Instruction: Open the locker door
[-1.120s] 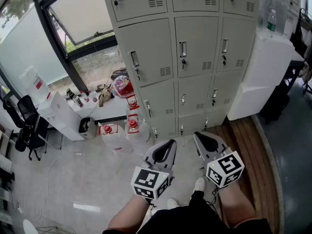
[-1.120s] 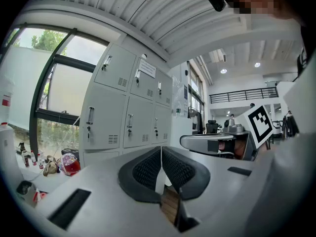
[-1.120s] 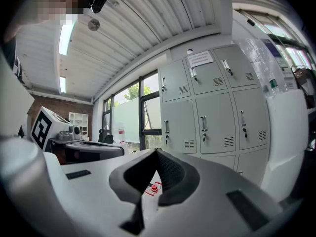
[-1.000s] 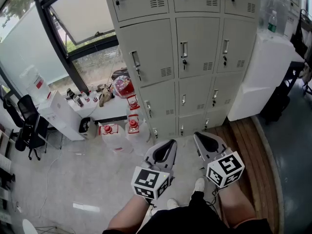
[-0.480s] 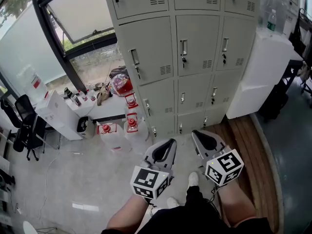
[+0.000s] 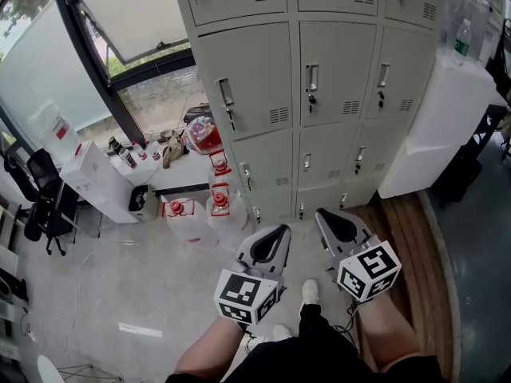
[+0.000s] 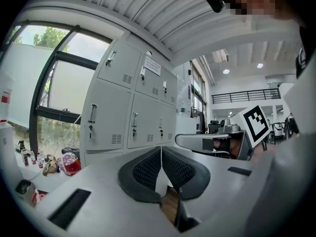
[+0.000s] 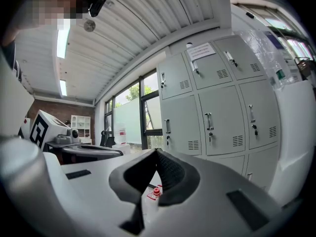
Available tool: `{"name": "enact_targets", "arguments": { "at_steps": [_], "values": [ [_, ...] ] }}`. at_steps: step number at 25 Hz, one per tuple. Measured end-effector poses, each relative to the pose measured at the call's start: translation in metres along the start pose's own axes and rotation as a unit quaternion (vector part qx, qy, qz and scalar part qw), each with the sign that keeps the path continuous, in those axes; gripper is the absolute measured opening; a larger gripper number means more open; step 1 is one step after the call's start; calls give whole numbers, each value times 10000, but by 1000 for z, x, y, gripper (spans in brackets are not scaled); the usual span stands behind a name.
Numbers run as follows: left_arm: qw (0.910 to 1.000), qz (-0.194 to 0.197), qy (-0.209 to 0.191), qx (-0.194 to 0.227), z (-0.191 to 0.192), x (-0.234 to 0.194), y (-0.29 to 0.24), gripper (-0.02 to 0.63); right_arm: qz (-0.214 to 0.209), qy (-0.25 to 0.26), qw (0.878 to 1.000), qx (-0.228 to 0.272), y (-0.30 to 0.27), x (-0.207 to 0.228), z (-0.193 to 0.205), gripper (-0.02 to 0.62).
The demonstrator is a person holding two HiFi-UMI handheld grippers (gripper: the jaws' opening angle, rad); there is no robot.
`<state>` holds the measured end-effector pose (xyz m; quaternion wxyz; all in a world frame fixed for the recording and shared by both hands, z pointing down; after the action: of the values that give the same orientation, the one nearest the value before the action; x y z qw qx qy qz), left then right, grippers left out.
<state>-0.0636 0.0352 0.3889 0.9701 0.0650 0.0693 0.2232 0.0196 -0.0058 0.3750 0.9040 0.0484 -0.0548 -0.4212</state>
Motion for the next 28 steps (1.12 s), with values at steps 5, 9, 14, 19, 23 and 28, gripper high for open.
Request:
{"name": "enact_targets", "arguments": {
  "at_steps": [5, 9, 14, 19, 23, 28],
  "values": [
    [10000, -63, -15, -45, 4, -14, -22, 21, -44, -41, 10000, -42, -23, 22, 5, 54],
    [10000, -74, -20, -47, 5, -25, -44, 21, -40, -70, 10000, -35, -41, 42, 5, 54],
    [9999, -121, 49, -25, 11, -37, -72, 21, -52, -75, 9999, -78, -62, 67, 7, 54],
    [9999, -123, 84, 1, 17, -47, -100, 21, -67, -56, 9999, -139, -79, 91, 11, 54],
    [9998, -150, 124, 33, 21, -56, -121, 21, -78, -22, 9998, -197, -93, 110, 13, 54],
    [9997, -188, 173, 32, 26, -68, -148, 21, -109, 29, 9997, -201, -114, 134, 14, 54]
  ]
}}
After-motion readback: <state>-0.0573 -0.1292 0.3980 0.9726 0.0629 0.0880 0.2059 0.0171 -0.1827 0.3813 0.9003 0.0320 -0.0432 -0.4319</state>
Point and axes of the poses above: the fingertips, and each gripper's own axes: y backward along the fingers, x to its right, z out of its underside, the point moved 2 cm from there along y, backward along the fingers, and after that the axes turned 13 degrees about x, right-handed, at the moved point
